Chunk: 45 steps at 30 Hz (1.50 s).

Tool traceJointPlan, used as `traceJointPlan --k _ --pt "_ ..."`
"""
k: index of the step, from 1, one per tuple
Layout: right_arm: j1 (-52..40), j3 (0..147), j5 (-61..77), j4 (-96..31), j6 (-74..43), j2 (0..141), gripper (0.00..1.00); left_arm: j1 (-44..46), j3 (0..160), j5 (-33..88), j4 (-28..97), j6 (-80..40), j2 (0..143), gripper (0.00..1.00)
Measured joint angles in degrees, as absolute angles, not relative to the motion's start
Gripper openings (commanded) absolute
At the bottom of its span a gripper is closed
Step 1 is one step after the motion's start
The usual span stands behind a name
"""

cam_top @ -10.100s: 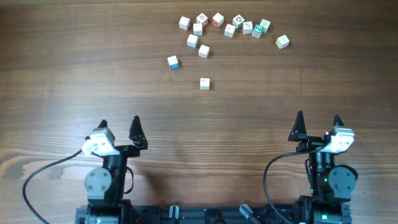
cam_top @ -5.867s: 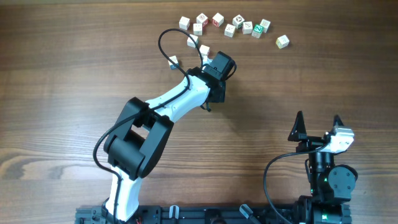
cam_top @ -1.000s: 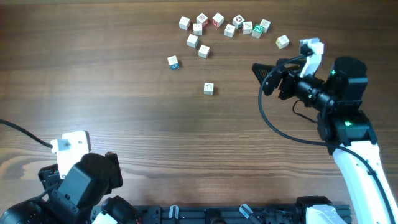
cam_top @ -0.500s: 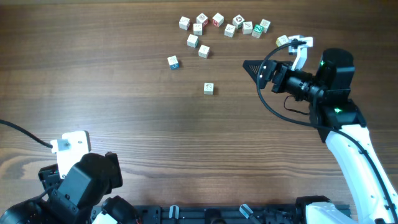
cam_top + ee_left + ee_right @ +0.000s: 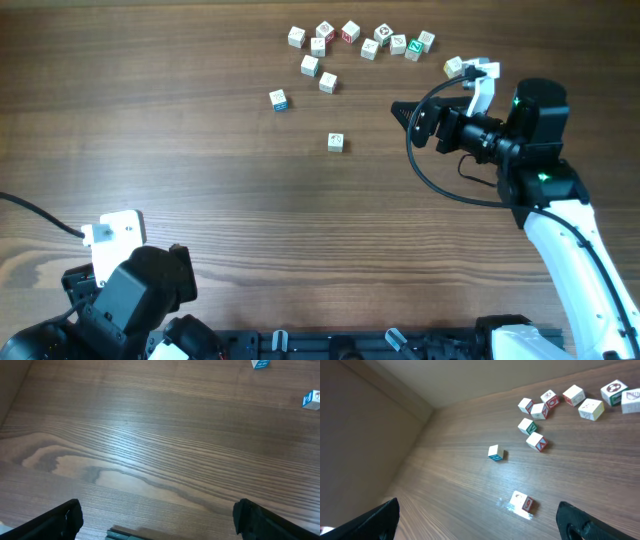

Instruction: Form a tower

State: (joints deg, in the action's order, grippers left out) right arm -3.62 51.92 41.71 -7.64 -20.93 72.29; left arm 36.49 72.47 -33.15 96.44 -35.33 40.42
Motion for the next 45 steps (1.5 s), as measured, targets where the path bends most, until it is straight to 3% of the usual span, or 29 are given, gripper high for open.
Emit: traceJointPlan --k 6,10,19,24,31,38,45 --pt "-3.9 66.6 36.9 -29.3 -13.1 74.9 1.0 36.5 72.5 -33.2 96.5 -35.3 40.4 1.0" --pt "-3.9 68.5 34.9 -38.0 -13.6 75.0 1.0 36.5 72.5 -33.1 96.4 -35.3 40.4 1.0" --pt "-6.5 69.2 25.3 -41.2 -16.9 75.8 0.99 36.5 72.5 -33.1 96.4 -35.3 40.4 1.0" --pt "-11.8 78.2 15.6 -46.4 -19.7 84.9 1.0 36.5 72.5 -33.1 96.4 -35.3 40.4 1.0" --pt "-18.0 94.1 10.7 -45.3 -26.4 103.7 1.0 36.5 72.5 -33.1 96.4 -35.3 40.4 1.0" --pt "-26.5 95.9 2.3 -27.3 -34.3 120.0 0.99 36.5 72.5 -33.1 96.4 -35.3 40.4 1.0" --pt "-28.9 95.8 -10.5 -14.0 -36.2 124.7 0.99 36.5 72.5 -33.1 96.4 -35.3 40.4 1.0"
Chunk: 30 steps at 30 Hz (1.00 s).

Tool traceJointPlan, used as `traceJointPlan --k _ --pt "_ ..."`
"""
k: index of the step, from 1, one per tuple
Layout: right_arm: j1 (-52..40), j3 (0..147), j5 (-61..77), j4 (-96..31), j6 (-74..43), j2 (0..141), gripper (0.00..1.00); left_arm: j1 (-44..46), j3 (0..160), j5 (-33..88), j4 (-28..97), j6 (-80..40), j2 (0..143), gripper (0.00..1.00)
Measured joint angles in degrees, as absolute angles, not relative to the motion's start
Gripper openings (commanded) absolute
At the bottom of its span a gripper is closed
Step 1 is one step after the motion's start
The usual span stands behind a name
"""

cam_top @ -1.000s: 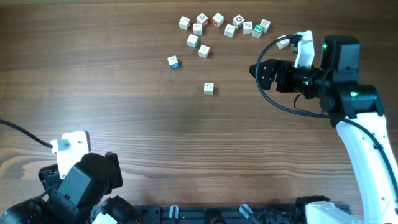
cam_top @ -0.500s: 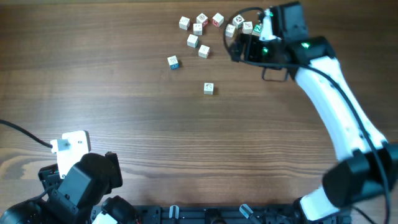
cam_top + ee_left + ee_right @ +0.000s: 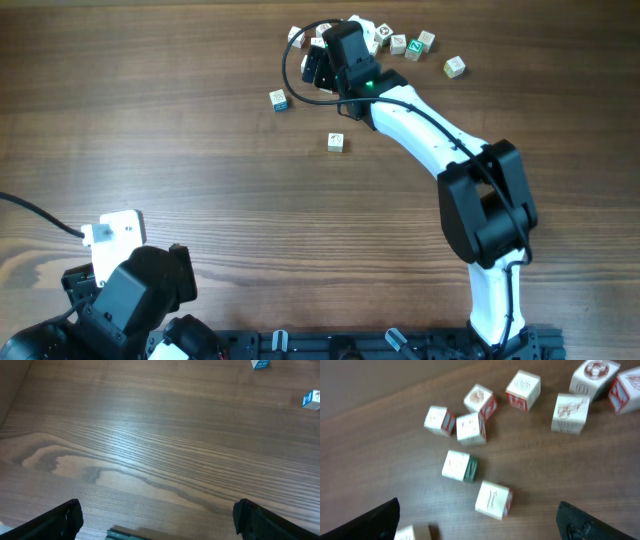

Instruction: Form a tower

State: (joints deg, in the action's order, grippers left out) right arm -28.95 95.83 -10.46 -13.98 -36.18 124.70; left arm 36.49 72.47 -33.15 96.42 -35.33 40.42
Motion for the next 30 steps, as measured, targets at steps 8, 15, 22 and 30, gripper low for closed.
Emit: traceJointPlan --k 8,15,22,30 --pt "-29.1 95.8 -12.3 -6.4 -36.9 132.0 0.96 36.5 72.5 -33.1 96.4 -35.3 40.4 1.0" --pt "-29.1 95.8 -12.5 -6.3 -37.3 135.3 0.69 36.5 72.5 -33.1 96.4 -35.3 40.4 1.0" --pt "-29.1 96.5 -12.5 -10.3 -32.8 135.3 0.38 36.5 72.5 -33.1 96.4 -35.3 40.4 1.0" --pt "-28.9 107.1 -13.1 -25.8 -23.8 135.3 0.7 36.5 72.5 -33.1 96.4 -35.3 40.4 1.0"
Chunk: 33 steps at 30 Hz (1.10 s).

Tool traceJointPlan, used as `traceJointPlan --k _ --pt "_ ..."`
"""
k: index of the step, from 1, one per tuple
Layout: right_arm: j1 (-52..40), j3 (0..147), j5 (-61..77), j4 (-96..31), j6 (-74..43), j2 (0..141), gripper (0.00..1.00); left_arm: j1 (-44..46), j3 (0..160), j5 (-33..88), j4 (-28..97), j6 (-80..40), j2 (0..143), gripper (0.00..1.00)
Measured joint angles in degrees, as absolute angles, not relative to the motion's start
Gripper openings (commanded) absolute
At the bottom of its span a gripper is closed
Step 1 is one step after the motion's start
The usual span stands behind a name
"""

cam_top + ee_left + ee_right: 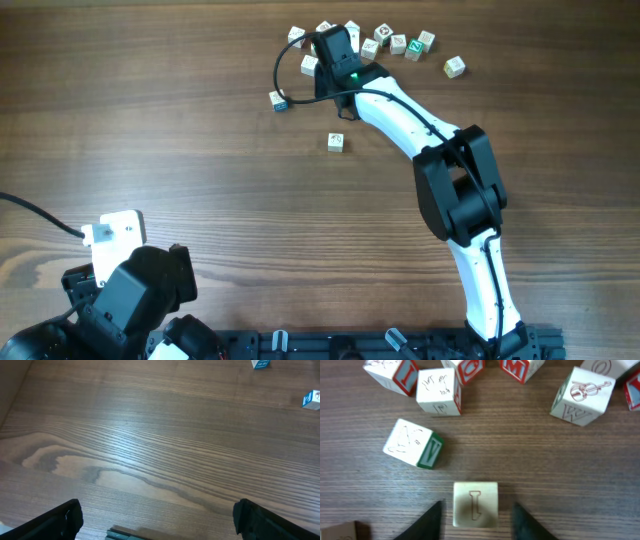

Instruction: Form a tower

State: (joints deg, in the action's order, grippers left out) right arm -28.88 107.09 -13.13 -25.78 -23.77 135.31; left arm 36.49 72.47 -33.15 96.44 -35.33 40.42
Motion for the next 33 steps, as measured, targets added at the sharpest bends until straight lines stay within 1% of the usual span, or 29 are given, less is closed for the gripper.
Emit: traceJointPlan --k 1,2,6,10,13,15,16,17,20,21,27,31,33 --pt "-28.6 107.1 -13.1 -25.9 -23.3 135.3 0.74 36.5 72.5 -33.1 96.4 -35.3 40.4 1.0" --pt "-28.2 107.1 -13.1 -25.7 -22.7 135.3 0.76 36.5 72.5 -33.1 96.4 -35.3 40.4 1.0" --pt "-27.0 107.1 -12.5 -20.9 -20.0 135.3 0.75 36.5 72.5 -33.1 96.4 -35.3 40.4 1.0" --pt "-27.0 107.1 -11.3 -18.1 -19.1 136.1 0.71 36.5 72.5 -33.1 96.4 -35.3 40.4 1.0" --pt "-27.0 107.1 -10.5 -17.5 -18.7 138.2 0.63 36.5 72.5 -33.1 96.4 -35.3 40.4 1.0" --pt "-27.0 107.1 -9.4 -17.6 -18.5 139.8 0.48 36.5 72.5 -33.1 96.4 -35.3 40.4 1.0" --pt "-27.0 107.1 -9.1 -17.7 -18.4 140.0 0.43 36.5 72.5 -33.1 96.4 -35.3 40.4 1.0" --pt "-27.1 107.1 -8.8 -17.7 -18.2 140.1 0.35 36.5 72.5 -33.1 96.4 -35.3 40.4 1.0" --pt "-27.1 107.1 -8.4 -18.9 -18.0 140.0 0.26 36.5 72.5 -33.1 96.4 -35.3 40.4 1.0" --pt "-27.1 107.7 -8.3 -19.9 -18.1 140.0 0.24 36.5 72.5 -33.1 96.4 -35.3 40.4 1.0" --pt "-27.2 110.7 -8.1 -36.6 -18.1 137.5 0.24 36.5 72.5 -33.1 96.4 -35.3 40.4 1.0" --pt "-26.9 111.1 -7.8 -47.4 -18.1 126.8 0.23 36.5 72.5 -33.2 96.4 -35.3 40.4 1.0" --pt "-26.4 111.2 -7.7 -52.1 -18.1 117.4 0.24 36.5 72.5 -33.1 96.4 -35.3 40.4 1.0"
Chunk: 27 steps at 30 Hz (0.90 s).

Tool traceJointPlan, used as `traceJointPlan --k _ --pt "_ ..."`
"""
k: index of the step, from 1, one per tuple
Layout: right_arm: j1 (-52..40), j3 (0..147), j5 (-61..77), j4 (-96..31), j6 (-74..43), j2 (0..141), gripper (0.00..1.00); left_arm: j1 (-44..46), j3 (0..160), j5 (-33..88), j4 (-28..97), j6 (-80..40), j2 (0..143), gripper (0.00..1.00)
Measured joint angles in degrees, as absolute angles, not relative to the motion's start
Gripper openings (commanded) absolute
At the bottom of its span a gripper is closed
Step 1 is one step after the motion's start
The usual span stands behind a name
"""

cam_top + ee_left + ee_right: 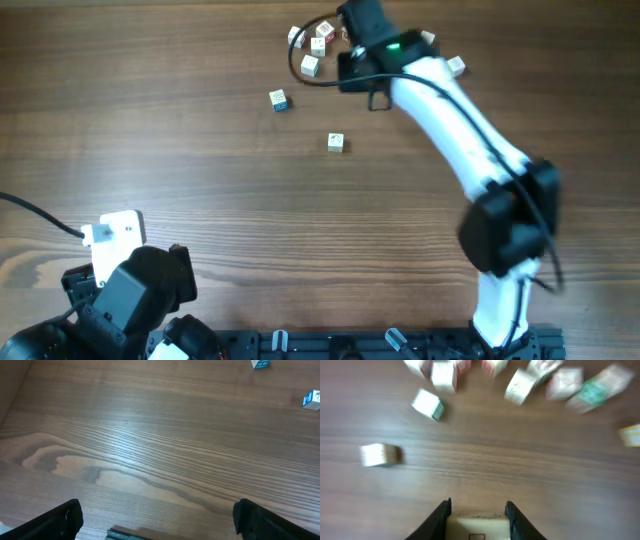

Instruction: Form a tower

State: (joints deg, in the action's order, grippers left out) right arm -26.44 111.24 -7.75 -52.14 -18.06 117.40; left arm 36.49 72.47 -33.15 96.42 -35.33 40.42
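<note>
My right gripper (477, 510) is shut on a cream letter block (477, 527), held up off the wood table. In the overhead view the right gripper (367, 90) hangs just in front of the block cluster and hides the held block. Loose blocks lie behind it: a green-sided one (427, 404), a lone one to the left (380, 455), and a blurred row at the far edge (520, 385). A single block (336, 143) sits nearer mid-table, and a blue-sided one (279, 99) lies to its left. My left gripper (157, 522) rests open at the near left, nothing between its fingers.
The left arm's base and a white box (112, 232) occupy the near left corner. Another stray block (455, 67) lies right of the cluster, beside the right arm's white link (450, 110). The table's far edge runs just behind the blocks.
My right gripper was low and open around the "I" block on the table. Now it is shut on a cream block and higher and further right, the cluster smaller in view. The left arm is unchanged.
The right gripper was first open at the right of the table, facing the cluster. Then it hovered over the cluster's left part, then stood low astride the "I" block. Now it holds a block above the table. The left arm stayed parked throughout.
</note>
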Motion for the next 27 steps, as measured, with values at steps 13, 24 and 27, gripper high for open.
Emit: traceJointPlan --k 13,24,27 --pt "-26.0 106.4 -7.7 -63.7 -26.5 101.7 0.24 36.5 72.5 -33.2 96.4 -35.3 40.4 1.0" --pt "-31.0 73.6 -7.3 -20.2 -32.1 101.8 0.29 36.5 72.5 -33.2 96.4 -35.3 40.4 1.0" --pt "-33.5 70.8 -7.3 -16.7 -32.1 101.8 0.29 36.5 72.5 -33.1 96.4 -35.3 40.4 1.0"
